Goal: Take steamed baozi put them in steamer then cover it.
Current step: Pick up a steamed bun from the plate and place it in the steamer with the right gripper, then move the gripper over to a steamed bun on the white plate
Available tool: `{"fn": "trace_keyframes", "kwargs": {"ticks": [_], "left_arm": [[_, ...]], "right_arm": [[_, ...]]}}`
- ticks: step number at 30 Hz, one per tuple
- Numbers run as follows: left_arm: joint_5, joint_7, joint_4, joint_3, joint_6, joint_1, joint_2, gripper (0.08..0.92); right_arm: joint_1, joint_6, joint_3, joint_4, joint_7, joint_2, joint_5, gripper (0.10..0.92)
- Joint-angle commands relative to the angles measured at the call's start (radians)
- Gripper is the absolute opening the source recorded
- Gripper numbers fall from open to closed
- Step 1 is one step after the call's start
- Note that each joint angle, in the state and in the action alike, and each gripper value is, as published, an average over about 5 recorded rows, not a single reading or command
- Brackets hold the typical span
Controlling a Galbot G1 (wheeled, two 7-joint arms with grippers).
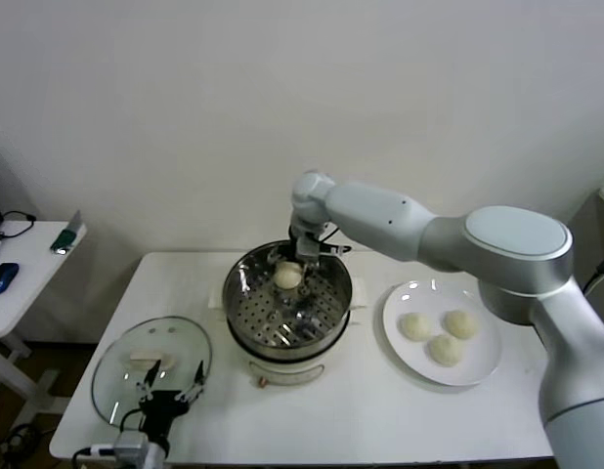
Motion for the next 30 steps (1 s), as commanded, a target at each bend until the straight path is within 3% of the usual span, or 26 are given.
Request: {"fn": "trace_keyframes", "kwargs": {"ticks": [1,6,10,20,25,30], "left_arm": [[0.005,0.001,-0.008,0.001,0.001,0.006,-0.001,0.823],[0.006,0.001,-0.012,0.001,0.001,0.008,0.000,0.823],[0.004,0.001,-0.009,0.002,-0.001,0.005,0.001,0.823],[-0.003,0.001,-0.005,-0.002,-0.002,-0.009,0.012,0.823],[-0.003,0.001,0.001,-0.003,-0.005,-0.014,0.013,0.823],[-0.003,0.002,0.002,-0.004,-0.002,-0.020,0.008,0.823]], "right_arm": [[0.180,-0.033,-0.085,0.071,-0.074,-0.076,0.328,0.822],[0.357,-0.214,-0.204,0.198,-0.155,-0.228,0.750,0.823],[0.441,-0.417,-0.286,0.303,-0.177,-0.412,0.895,0.823],[0.489,-0.807,-0.520,0.545,-0.055,-0.747,0.921,0.823],[0.417,-0.943,-0.548,0.662,0.012,-0.832,0.908,0.823],[0.265,-0.991,-0.457,0.646,0.056,-0.852,0.843,0.823]]}}
